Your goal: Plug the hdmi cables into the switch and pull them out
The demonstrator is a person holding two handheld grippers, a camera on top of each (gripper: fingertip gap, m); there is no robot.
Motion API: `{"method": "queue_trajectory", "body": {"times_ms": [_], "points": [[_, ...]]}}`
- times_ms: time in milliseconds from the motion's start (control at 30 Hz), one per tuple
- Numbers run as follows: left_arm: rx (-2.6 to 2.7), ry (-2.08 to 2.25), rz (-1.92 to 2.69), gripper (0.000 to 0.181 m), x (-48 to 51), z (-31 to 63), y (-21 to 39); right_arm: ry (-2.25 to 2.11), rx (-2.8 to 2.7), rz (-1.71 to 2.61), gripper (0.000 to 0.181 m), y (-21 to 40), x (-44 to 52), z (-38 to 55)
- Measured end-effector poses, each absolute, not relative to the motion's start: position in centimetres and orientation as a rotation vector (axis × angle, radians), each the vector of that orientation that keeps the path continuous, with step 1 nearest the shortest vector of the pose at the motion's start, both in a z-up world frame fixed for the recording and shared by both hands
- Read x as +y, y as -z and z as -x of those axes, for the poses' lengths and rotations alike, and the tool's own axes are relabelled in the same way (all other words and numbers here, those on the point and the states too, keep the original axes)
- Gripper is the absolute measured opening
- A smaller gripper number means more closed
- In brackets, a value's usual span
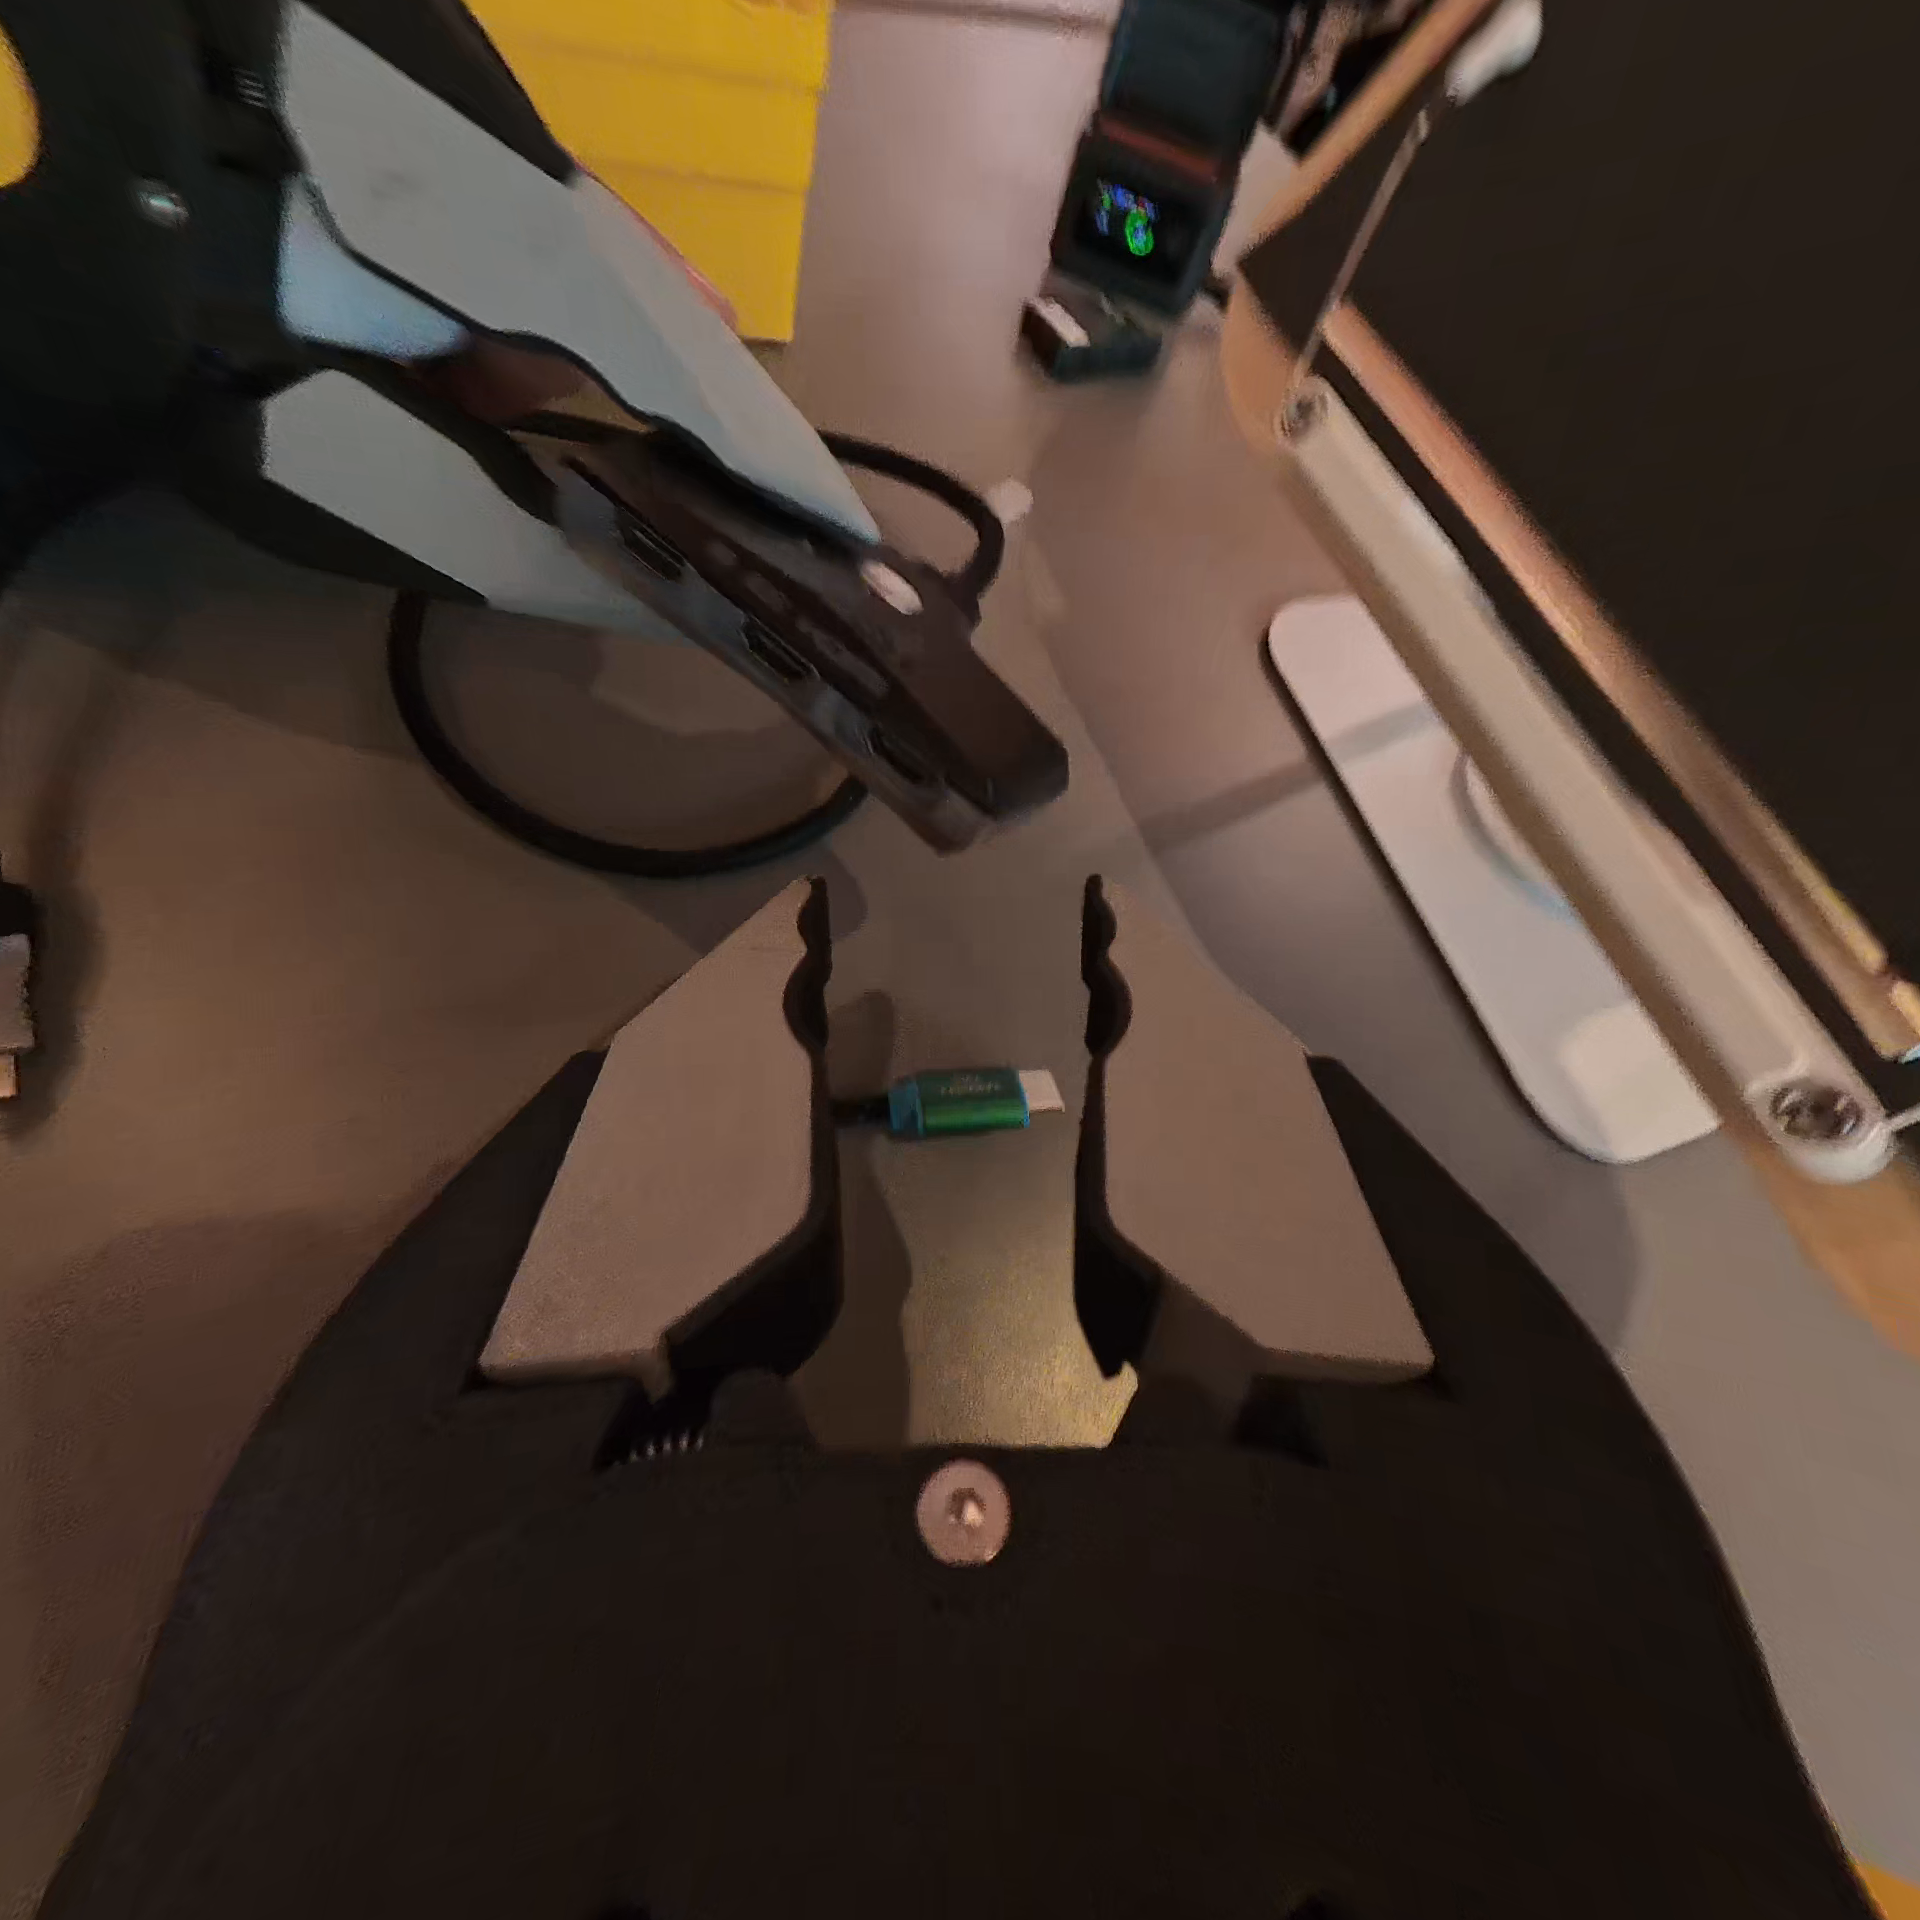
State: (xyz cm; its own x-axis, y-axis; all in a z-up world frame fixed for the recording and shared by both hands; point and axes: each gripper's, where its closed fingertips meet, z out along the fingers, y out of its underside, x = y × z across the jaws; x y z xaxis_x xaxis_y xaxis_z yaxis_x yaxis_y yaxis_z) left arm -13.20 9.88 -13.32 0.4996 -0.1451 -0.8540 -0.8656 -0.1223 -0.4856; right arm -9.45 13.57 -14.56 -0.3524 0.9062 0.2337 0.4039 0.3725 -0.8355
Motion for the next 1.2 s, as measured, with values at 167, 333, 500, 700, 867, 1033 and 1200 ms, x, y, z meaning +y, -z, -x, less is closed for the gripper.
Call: {"method": "queue_trajectory", "body": {"times_ms": [167, 333, 500, 700, 867, 1033, 1200], "points": [[0.951, -0.626, 1.638, 0.020, 9.3, 11.7, 14.4, -0.806, -1.954, 0.920, 0.036, 14.1, 11.8, 9.4], [0.916, -0.568, 1.683, 0.022, 9.4, 11.5, 14.9, -0.696, -2.015, 0.795, 0.022, 15.1, 11.2, 9.2], [0.898, -0.593, 1.679, 0.029, 9.6, 11.1, 14.6, -0.672, -2.054, 0.792, 0.021, 16.0, 11.1, 9.1], [0.943, -0.612, 1.669, 0.029, 9.5, 10.1, 14.5, -0.620, -2.068, 0.765, 0.021, 16.4, 11.3, 9.1], [0.979, -0.613, 1.682, 0.024, 9.2, 10.2, 14.7, -0.648, -2.051, 0.773, 0.021, 16.0, 11.3, 9.1], [0.967, -0.682, 1.697, 0.030, 9.4, 10.9, 14.7, -0.689, -2.080, 0.797, 0.019, 15.9, 10.9, 8.6], [1.023, -0.763, 1.685, 0.034, 9.4, 10.7, 14.9, -0.650, -2.115, 0.806, 0.019, 16.7, 10.8, 8.5]]}}
